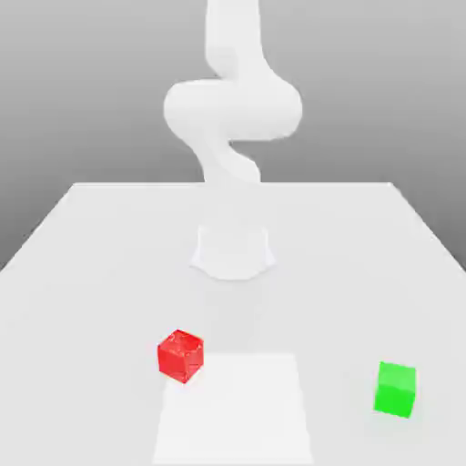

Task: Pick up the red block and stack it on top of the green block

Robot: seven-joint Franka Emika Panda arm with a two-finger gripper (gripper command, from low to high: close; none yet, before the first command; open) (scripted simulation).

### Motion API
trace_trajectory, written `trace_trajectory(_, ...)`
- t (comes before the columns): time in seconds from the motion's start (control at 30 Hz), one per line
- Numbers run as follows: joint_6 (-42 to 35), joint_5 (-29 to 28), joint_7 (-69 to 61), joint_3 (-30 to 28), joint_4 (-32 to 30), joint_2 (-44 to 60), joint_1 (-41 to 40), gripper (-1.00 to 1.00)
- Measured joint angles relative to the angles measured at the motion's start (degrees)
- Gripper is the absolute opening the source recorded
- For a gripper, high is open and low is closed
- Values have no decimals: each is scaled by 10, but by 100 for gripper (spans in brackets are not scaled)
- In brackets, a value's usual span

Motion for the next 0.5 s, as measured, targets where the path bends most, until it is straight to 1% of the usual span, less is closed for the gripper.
trace_trajectory(0.5,212,-8,136,-11,-257,289,-88,0)
